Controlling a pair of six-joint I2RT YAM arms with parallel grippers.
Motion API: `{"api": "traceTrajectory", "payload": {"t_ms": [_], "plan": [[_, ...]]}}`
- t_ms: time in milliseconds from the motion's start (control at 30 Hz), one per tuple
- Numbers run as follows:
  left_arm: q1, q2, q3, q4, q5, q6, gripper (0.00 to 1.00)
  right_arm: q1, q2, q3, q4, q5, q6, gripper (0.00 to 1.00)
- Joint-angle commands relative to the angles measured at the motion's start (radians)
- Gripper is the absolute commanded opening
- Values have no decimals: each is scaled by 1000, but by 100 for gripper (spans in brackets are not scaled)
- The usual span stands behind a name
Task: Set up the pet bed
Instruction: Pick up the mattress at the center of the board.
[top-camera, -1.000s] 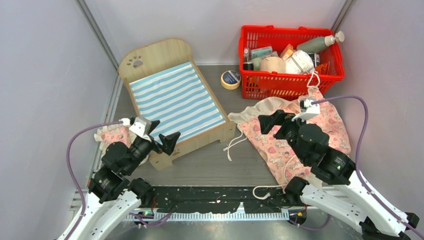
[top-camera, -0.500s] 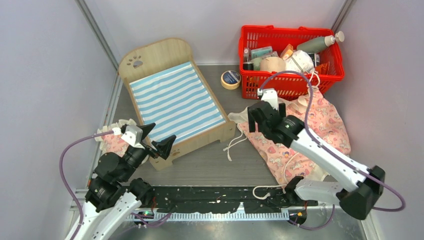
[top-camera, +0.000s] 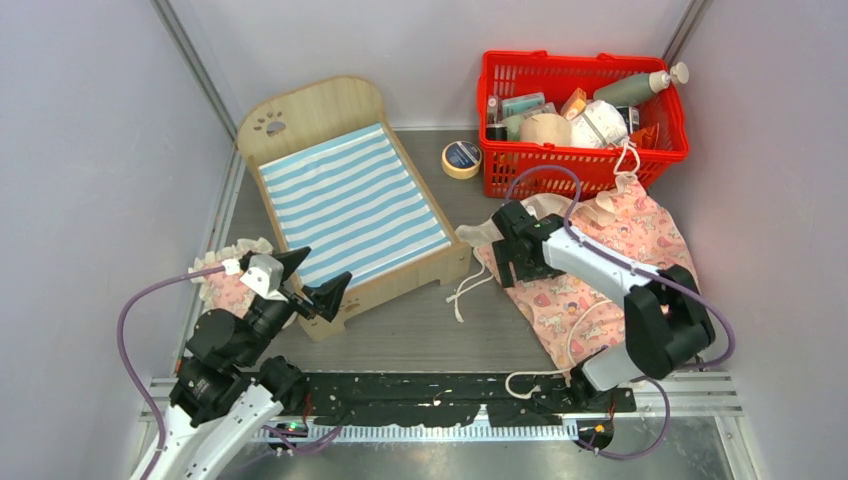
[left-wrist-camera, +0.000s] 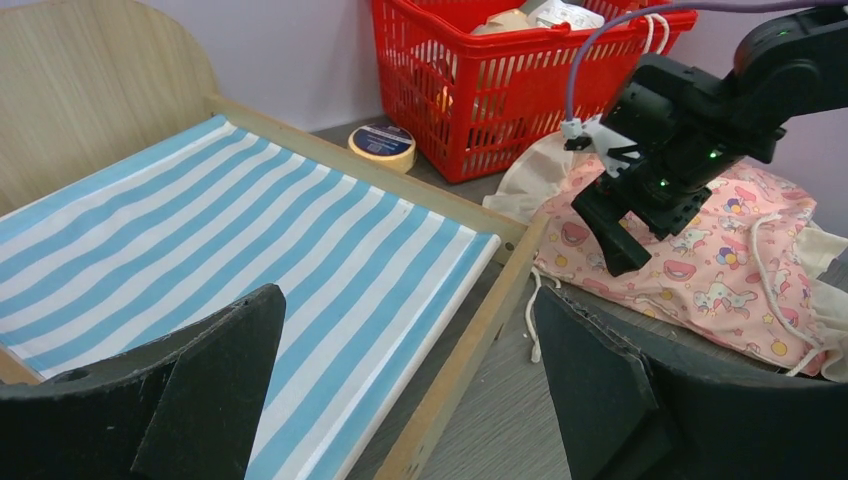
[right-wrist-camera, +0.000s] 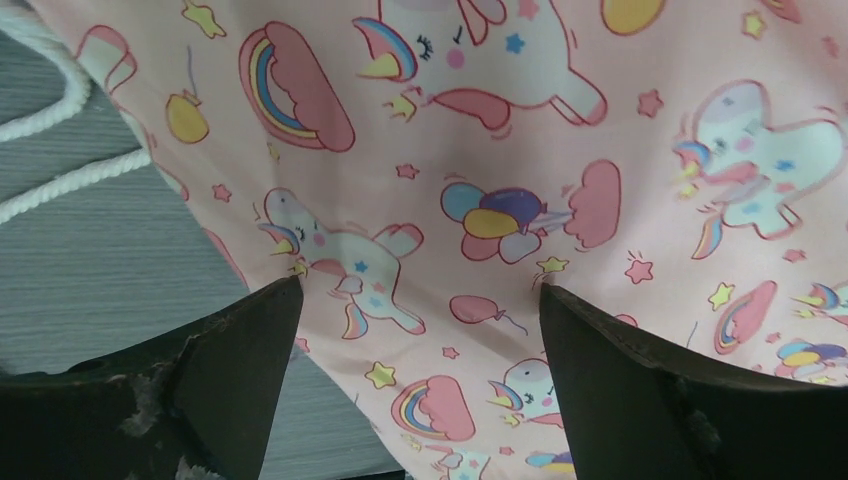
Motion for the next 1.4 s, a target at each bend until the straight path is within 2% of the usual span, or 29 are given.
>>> {"api": "traceTrajectory", "payload": {"t_ms": [0,33,100,133,167,200,267,367,500,567,700,833,933,1133,1367], "plan": [[-5,-16,-5,51,-9,37,99,-21,77,0,70,-36,-16,93],[-5,-20,-6,51,-11,40,100,-25,87,-6,82,-40,-16,91],[-5,-24,-7,48,-24,46,100,-26,99,-14,88,-36,-10,71],[-6,-25,-6,45,-30,48,100,-26,94,-15,84,-23,0,51],[-7,-24,-5,42,-37,49,100,-26,72,-15,69,-14,6,40],[-8,-22,-3,37,-45,49,99,-26,55,-13,56,-1,19,17],[-8,-13,10,28,-58,29,99,-25,-23,1,11,17,46,7],[-7,13,46,-3,-53,-25,98,-24,-215,45,-67,20,93,5],[-7,89,110,-42,45,-102,97,-24,-429,89,-80,-44,164,5],[-7,133,123,-27,122,-137,96,-24,-506,93,-48,-160,213,5],[-9,238,115,53,242,-197,96,-17,-636,47,120,-371,339,5],[-27,342,58,214,338,-267,97,2,-714,17,251,-446,450,5],[-99,422,57,259,321,-285,98,12,-773,-21,360,-457,547,5],[-318,553,105,293,201,-246,100,19,-827,-81,523,-444,669,5],[-422,699,190,327,211,-284,99,33,-857,-103,581,-365,702,5]]}}
